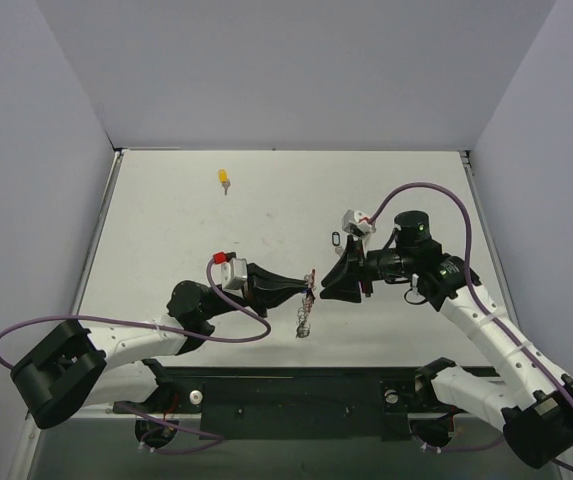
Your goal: Put the keys on the keyring
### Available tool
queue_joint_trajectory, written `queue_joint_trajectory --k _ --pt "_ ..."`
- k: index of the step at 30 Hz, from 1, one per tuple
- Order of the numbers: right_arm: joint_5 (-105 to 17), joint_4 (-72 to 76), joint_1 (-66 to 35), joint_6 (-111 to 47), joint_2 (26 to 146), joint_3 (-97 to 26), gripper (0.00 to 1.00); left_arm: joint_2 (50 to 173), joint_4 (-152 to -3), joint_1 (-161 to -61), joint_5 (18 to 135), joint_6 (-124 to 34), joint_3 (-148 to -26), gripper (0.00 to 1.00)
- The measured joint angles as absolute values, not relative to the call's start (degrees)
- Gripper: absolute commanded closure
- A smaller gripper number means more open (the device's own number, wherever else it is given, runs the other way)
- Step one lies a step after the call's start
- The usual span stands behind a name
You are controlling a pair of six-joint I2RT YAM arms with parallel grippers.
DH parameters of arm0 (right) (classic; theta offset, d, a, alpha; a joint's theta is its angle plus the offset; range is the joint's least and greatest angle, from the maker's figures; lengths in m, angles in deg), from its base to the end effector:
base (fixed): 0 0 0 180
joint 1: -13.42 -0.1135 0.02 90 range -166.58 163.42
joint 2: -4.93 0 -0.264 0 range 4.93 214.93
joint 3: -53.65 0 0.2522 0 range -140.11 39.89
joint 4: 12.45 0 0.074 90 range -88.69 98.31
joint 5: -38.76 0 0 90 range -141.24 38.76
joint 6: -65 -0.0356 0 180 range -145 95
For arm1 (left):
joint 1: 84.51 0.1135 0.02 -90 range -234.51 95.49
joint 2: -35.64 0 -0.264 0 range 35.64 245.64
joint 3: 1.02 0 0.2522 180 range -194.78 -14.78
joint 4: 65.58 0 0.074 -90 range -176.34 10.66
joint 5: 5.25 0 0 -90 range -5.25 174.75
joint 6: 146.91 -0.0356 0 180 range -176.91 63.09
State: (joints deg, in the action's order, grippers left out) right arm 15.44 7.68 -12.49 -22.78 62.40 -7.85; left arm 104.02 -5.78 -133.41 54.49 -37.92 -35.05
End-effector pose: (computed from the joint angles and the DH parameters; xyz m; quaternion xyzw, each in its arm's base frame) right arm 0.1784 0.1230 0.3294 -0.4827 0.5673 0.5330 0.4013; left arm 0.1347 -0.1817 0.2616 0.3462 0.4411 -0.5714 0.5993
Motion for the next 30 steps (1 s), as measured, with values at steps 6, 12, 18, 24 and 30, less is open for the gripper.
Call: queue_joint_trajectory --k 6,12,18,24,30 --pt "11.94 13.95 -13.01 -13.14 62.16 -9.32 0.67 103.99 -5.8 -133.41 57.62 -38.12 -34.7 1.0" --pt "8.9 16.12 -15.88 -4.66 61.09 -9.56 0.67 104.19 -5.8 -133.54 58.78 -38.05 -34.51 1.0" --pt "7.65 15.46 -16.68 -0.81 60.67 -9.84 0.67 104.91 -5.78 -133.59 58.84 -37.99 -34.49 1.0" --pt "6.98 13.91 -17.36 0.17 60.52 -9.84 0.67 106.2 -5.8 -133.65 58.49 -37.55 -34.49 1.0" --pt "6.93 11.07 -18.98 -0.57 60.52 -9.84 0.71 107.38 -5.8 -133.8 58.12 -36.9 -34.49 1.0"
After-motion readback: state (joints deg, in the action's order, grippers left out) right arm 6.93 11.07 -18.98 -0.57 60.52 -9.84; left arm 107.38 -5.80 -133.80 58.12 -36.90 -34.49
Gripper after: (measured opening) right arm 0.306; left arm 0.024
